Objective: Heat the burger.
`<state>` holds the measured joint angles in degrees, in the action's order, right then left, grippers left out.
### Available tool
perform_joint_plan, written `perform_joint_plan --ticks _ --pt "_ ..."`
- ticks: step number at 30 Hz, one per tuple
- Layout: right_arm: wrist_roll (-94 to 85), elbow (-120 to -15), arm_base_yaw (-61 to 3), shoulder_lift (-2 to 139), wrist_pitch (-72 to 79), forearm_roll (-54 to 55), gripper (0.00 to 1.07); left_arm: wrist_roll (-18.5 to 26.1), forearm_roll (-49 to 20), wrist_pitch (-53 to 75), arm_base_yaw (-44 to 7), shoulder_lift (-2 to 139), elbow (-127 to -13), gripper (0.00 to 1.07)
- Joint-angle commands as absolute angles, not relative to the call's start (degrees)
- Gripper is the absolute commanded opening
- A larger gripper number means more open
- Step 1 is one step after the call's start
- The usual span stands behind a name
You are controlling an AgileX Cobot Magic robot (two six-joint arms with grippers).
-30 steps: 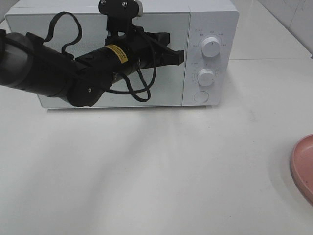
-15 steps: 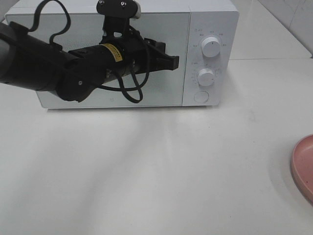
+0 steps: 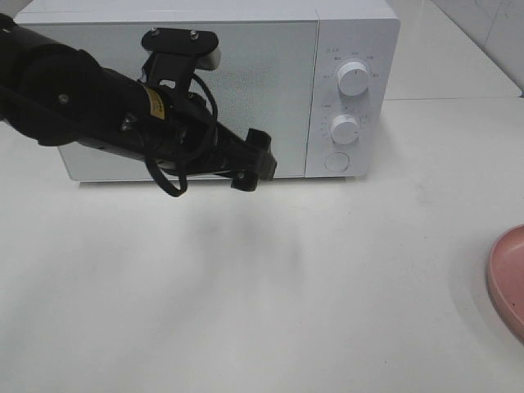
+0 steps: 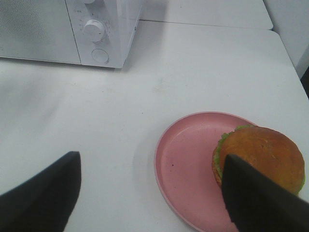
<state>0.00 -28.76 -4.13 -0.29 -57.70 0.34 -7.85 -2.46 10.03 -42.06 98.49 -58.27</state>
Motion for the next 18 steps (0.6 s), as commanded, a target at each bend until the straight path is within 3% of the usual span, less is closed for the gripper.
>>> perform_joint_plan --ticks 1,4,10,14,15,18 --pt "0.0 -28.71 -4.01 -1.78 -56.89 0.4 0.76 -8.19 -2.58 21.03 -42.34 95.57 -57.98 1.0" --pt "0.0 -28.71 -4.01 -1.78 -56.89 0.4 0.76 -8.19 -1.15 35.81 -42.17 92.36 -57.98 1.0" --pt "0.0 -28.71 -4.01 -1.78 -56.89 0.4 0.76 -9.17 1.03 44.52 -42.0 89.9 -57.98 1.0" --pt "0.0 -28.71 -4.01 -1.78 -56.89 0.4 0.76 -10.14 0.46 51.62 -37.47 86.4 -57.98 1.0" --pt "0.0 -28.71 -4.01 -1.78 -56.89 0.4 0.76 -9.91 0.0 53.63 -34.38 84.74 -57.98 1.0" --pt "0.0 -28.71 -4.01 -1.78 -56.89 0.4 0.76 -9.85 0.34 54.49 -33.0 84.11 -57.98 1.0"
